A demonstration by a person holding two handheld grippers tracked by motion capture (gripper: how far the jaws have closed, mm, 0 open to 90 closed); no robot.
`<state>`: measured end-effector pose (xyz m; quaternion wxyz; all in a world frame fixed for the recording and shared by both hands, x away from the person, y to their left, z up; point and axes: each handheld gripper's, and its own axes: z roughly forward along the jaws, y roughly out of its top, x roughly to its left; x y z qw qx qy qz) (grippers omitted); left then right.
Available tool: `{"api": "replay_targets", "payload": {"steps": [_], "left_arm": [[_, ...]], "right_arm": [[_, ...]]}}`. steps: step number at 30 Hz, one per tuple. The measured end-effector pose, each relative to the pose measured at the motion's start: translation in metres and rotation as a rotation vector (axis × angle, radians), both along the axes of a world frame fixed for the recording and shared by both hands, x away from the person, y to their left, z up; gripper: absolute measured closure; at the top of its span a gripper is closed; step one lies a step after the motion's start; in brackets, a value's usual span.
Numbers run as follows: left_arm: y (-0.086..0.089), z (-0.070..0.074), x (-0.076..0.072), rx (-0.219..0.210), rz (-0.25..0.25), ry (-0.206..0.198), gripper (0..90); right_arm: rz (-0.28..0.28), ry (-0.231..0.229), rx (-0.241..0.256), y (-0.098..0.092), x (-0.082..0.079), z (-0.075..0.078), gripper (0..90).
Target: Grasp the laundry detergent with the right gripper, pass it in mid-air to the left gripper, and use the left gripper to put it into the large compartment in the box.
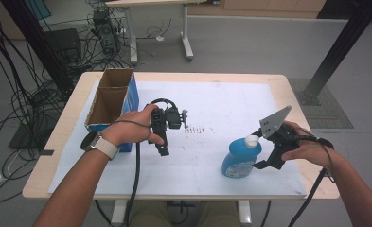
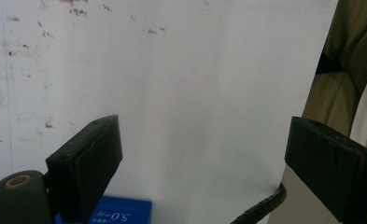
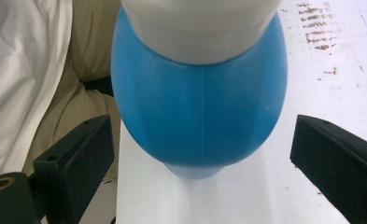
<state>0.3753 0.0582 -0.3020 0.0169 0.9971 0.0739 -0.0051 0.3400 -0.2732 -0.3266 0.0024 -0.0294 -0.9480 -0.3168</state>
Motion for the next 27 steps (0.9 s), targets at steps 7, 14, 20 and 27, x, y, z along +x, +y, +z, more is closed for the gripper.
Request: {"api": "replay_targets", "payload": {"steps": [7, 14, 20, 27], "left_arm": [[0.0009, 0.0003, 0.0001, -0.005, 0.004, -0.002, 11.4], [0.0016, 0.0009, 0.0, 0.0, 0.001, -0.003, 11.4], [0.0007, 0.0004, 0.0, 0.0, 0.002, -0.001, 11.4], [-0.0002, 0.0001, 0.0001, -0.002, 0.0, 0.0, 11.5]], "right_arm": [[-0.004, 0.001, 0.0, -0.0002, 0.0002, 0.0004, 6.5], [-0.005, 0.0, -0.001, -0.0003, 0.0004, 0.0018, 6.5], [-0.008, -0.001, -0.001, -0.0008, 0.0001, 0.0019, 6.4], [-0.012, 0.001, -0.001, -0.0021, 0.0001, 0.0019, 6.5]]}}
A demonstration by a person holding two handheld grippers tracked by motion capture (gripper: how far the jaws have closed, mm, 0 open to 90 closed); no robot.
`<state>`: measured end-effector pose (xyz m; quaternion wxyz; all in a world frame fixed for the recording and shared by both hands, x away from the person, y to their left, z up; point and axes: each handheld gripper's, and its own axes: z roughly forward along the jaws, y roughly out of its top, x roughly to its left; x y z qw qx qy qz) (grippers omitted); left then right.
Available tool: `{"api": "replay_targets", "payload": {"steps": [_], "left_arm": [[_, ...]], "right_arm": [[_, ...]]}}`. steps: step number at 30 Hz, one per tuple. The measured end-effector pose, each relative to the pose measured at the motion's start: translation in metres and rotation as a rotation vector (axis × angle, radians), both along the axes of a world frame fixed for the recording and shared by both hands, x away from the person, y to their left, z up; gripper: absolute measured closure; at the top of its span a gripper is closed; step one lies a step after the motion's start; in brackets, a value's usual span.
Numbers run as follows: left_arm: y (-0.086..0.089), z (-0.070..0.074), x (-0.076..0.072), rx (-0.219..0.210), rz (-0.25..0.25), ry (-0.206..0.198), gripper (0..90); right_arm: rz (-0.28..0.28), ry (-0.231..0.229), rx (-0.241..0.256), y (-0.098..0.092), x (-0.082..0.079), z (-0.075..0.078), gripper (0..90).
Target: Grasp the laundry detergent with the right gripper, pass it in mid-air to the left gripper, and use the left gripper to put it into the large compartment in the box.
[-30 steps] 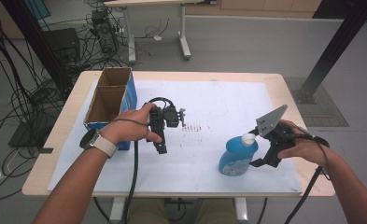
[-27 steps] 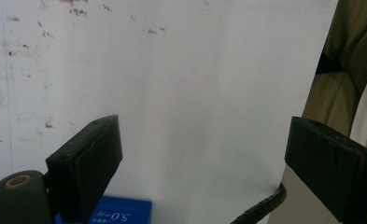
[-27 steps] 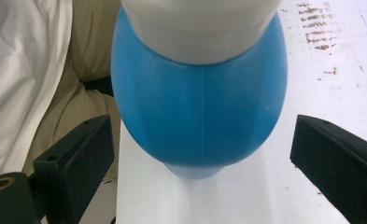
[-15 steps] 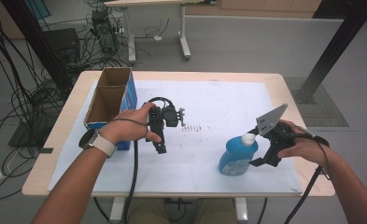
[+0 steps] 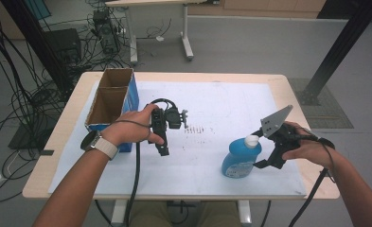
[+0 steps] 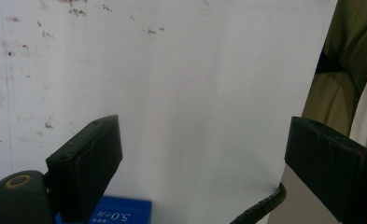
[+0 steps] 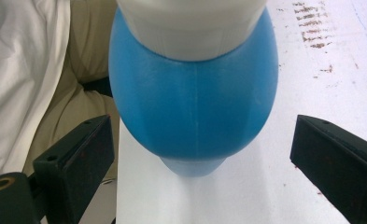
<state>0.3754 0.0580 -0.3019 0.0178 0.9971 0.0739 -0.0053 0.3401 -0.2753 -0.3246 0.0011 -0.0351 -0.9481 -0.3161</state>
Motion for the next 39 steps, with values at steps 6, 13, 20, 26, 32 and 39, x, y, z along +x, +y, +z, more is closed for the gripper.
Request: {"api": "replay_targets", "payload": {"steps": [6, 13, 20, 26, 32, 39], "left_arm": [[0.0, -0.0007, 0.0002, -0.001, 0.002, -0.001, 11.5], [0.0001, -0.0008, 0.0007, -0.001, 0.001, -0.001, 11.5], [-0.0001, -0.0006, 0.0004, -0.004, 0.002, -0.002, 11.5], [0.0009, -0.0005, 0.0003, -0.004, 0.004, -0.004, 11.4], [0.0001, -0.0008, 0.0003, -0.006, 0.003, -0.004, 11.4], [0.0002, -0.0008, 0.0, -0.005, 0.004, -0.004, 11.5]], "right_arm": [[0.001, 0.0, 0.001, 0.0001, 0.0003, -0.0006, 6.5], [-0.003, 0.0, 0.0, -0.0009, 0.0005, -0.0011, 6.5], [-0.005, -0.002, 0.005, -0.0009, 0.0006, -0.0002, 6.4], [-0.006, -0.001, 0.005, -0.0012, 0.0006, -0.0009, 6.5], [-0.006, -0.003, 0.004, -0.0018, 0.0004, -0.0002, 6.5], [-0.007, -0.003, 0.01, -0.0021, -0.0001, -0.0007, 6.4]]}}
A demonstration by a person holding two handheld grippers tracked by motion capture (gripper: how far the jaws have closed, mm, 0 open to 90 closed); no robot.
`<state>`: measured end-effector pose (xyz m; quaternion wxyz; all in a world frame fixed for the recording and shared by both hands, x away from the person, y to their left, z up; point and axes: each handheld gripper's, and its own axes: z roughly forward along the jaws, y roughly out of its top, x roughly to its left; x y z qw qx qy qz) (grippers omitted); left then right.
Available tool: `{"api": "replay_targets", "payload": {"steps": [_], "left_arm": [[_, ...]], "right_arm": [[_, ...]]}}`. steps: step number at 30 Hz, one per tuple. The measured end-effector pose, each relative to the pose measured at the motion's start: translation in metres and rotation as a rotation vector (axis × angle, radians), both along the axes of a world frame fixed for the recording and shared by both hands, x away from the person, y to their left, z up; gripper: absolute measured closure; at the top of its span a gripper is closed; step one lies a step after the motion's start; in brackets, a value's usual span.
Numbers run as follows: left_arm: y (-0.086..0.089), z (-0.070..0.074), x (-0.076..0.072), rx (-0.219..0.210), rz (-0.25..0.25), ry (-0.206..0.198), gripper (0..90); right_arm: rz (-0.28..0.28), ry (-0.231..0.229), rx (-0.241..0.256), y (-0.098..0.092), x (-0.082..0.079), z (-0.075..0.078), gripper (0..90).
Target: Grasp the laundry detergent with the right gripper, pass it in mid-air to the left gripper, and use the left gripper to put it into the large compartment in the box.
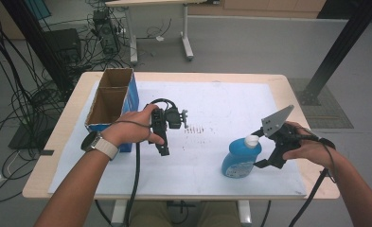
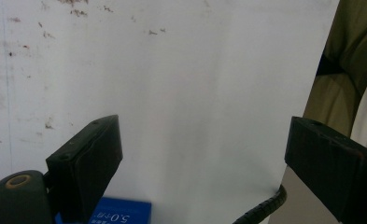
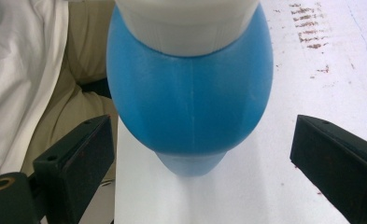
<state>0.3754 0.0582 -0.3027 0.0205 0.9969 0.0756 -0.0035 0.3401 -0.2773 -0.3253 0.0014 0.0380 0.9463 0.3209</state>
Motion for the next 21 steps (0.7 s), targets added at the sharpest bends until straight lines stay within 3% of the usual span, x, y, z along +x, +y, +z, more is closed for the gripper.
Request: {"api": "replay_targets", "payload": {"steps": [21], "left_arm": [[-0.0003, -0.0007, 0.0003, -0.003, 0.002, -0.005, 11.5]], "right_arm": [[-0.015, 0.001, 0.027, -0.0018, -0.0006, -0.0044, 6.6]]}}
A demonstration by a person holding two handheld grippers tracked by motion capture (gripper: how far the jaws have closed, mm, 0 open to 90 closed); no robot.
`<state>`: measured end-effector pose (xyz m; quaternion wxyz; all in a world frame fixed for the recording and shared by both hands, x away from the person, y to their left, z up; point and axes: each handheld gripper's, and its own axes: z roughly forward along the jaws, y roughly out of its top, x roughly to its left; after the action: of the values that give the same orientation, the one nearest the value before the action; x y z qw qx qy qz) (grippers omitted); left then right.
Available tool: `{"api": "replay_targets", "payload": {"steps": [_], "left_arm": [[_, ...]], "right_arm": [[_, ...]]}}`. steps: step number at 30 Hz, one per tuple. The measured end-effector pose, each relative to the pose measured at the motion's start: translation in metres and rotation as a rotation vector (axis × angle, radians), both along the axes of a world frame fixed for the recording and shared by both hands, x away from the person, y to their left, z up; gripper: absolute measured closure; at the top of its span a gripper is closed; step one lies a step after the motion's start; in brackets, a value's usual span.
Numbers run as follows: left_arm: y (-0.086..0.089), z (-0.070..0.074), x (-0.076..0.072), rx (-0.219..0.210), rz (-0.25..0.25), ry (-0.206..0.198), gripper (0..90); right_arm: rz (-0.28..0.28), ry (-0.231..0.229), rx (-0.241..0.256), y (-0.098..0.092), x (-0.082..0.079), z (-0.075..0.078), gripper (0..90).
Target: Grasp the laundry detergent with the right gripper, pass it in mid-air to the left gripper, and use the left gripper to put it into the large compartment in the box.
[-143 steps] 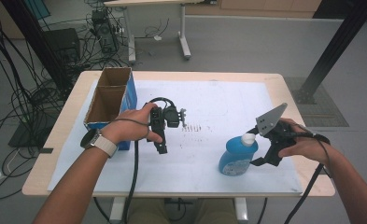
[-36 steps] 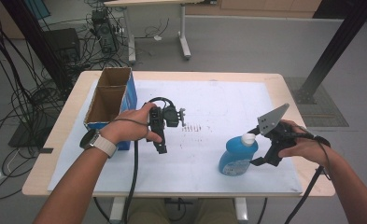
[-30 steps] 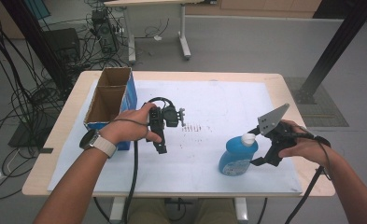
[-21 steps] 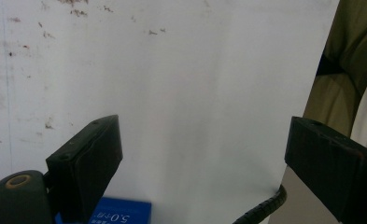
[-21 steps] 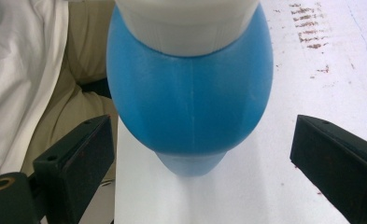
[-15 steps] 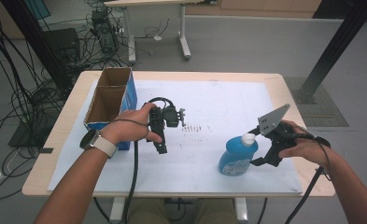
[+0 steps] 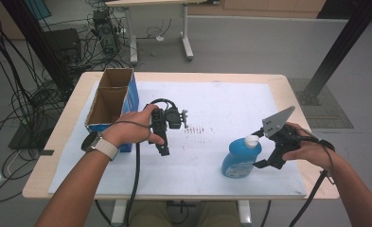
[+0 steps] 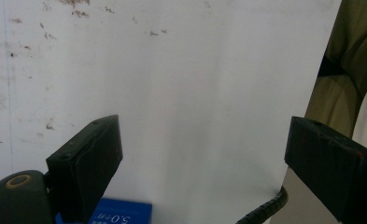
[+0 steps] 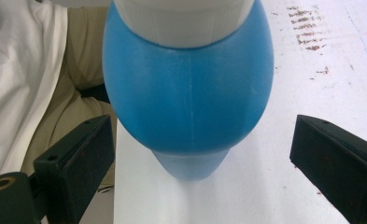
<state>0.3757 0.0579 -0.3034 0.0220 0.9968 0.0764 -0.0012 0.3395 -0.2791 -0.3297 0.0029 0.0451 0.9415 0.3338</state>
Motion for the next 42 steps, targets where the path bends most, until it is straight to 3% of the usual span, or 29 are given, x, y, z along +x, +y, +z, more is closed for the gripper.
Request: {"api": "replay_targets", "payload": {"steps": [42], "left_arm": [[-0.002, -0.007, 0.0, 0.001, 0.005, 0.014, 11.6]], "right_arm": [[-0.011, 0.006, 0.105, -0.001, -0.001, -0.034, 9.7]]}}
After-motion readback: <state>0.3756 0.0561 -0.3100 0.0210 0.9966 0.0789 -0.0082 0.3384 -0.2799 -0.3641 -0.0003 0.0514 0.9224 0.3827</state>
